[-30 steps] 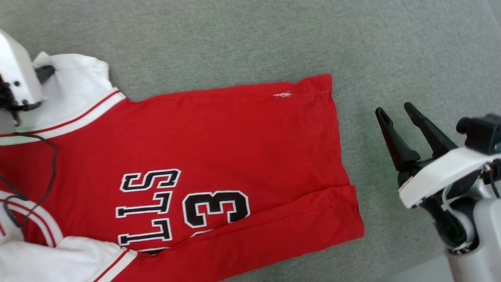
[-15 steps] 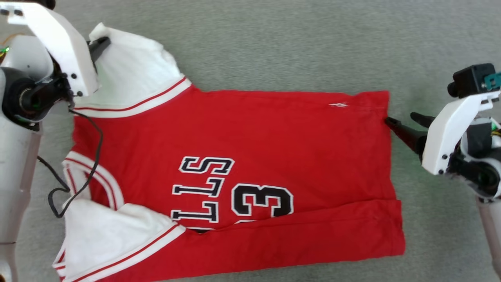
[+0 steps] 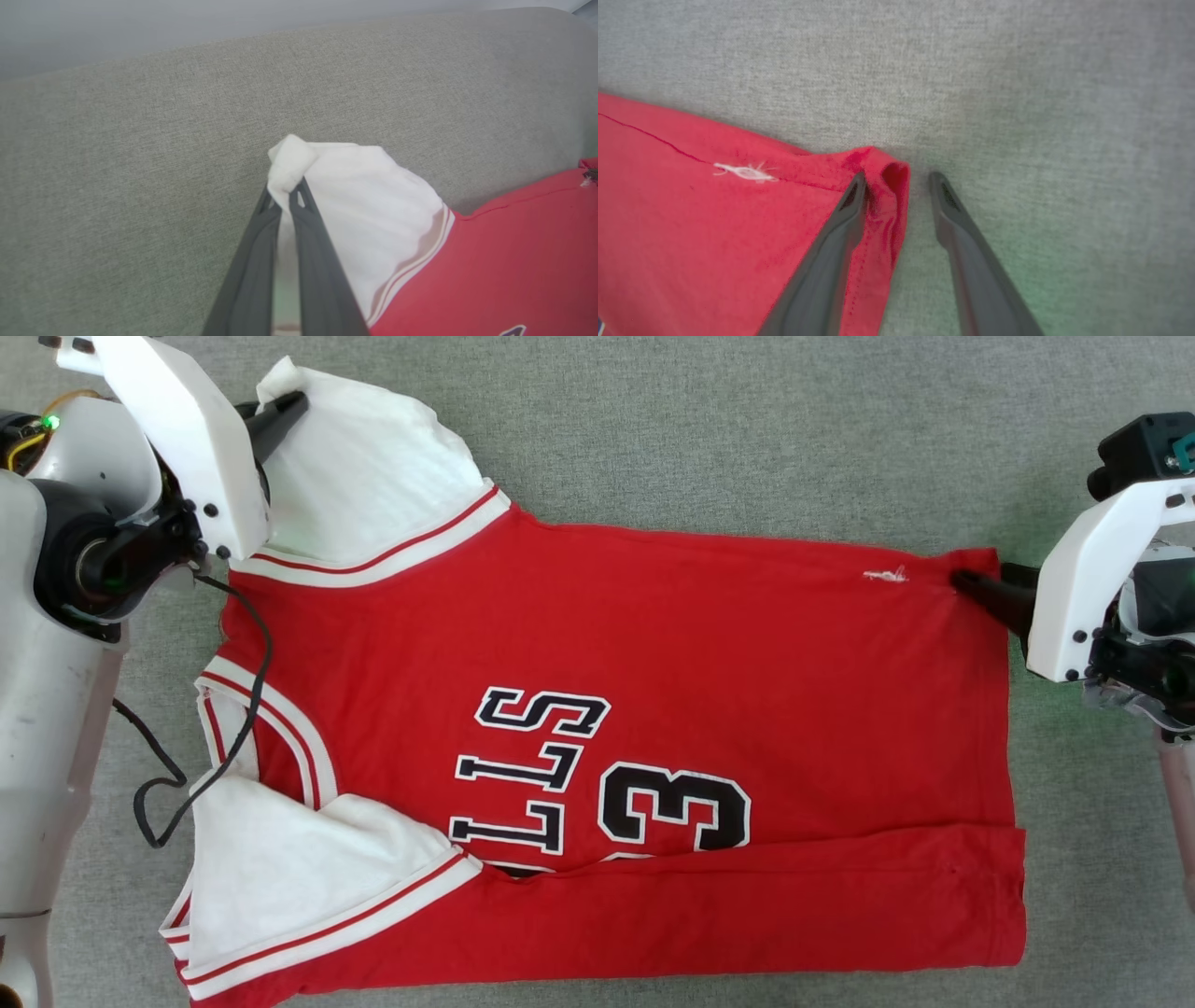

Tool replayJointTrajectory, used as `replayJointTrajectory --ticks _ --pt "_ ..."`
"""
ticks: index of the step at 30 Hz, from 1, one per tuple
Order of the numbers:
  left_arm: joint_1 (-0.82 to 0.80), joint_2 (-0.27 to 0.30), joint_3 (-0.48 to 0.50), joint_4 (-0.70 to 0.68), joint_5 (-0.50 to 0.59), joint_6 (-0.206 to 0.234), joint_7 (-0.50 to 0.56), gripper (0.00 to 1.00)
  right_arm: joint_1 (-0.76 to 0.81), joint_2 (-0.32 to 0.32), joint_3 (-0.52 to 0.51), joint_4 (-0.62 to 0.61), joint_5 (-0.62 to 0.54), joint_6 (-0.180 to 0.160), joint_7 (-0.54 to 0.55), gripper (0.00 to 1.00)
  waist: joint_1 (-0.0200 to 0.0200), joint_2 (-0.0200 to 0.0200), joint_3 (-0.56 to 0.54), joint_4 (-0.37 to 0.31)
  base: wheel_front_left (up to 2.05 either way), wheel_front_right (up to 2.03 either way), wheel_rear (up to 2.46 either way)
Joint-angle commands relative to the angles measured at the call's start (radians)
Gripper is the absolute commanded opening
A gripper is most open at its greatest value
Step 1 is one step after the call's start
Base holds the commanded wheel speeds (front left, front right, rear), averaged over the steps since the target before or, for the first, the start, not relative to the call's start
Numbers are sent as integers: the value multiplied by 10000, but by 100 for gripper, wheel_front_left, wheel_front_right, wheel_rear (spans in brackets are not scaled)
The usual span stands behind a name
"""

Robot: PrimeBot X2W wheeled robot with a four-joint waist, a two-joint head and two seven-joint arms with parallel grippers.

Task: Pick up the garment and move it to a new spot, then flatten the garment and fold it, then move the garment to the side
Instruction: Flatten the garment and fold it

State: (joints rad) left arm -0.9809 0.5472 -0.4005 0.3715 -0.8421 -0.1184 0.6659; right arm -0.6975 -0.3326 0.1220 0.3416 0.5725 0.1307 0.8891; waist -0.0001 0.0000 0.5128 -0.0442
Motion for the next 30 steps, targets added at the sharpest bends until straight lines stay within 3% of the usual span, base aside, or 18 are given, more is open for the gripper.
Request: replayJointTrajectory --ticks 1,7,13,24,30 --pt "104 41 -8 21 -47 -24 -61 0 442 320 487 492 0 0 84 0 1 0 -23 -2 0 0 0" --pt "437 187 83 75 -168 -59 -465 0 60 -206 355 -156 -330 -2 -1010 0 1 0 -420 27 0 0 0" --pt "1577 426 507 -115 -596 -3 -1192 0 621 -302 66 -639 -462 -2 -1808 0 1 0 -1286 122 0 0 0" --pt "5908 332 1170 -1209 -1432 632 -2665 0 3302 -64 -504 -994 -335 -3 -2577 0 1 0 -3131 419 0 0 0" --pt "7901 77 1208 -1679 -1831 1026 -2964 0 4469 199 -816 -935 -159 -3 -2811 0 1 0 -3498 487 0 0 0"
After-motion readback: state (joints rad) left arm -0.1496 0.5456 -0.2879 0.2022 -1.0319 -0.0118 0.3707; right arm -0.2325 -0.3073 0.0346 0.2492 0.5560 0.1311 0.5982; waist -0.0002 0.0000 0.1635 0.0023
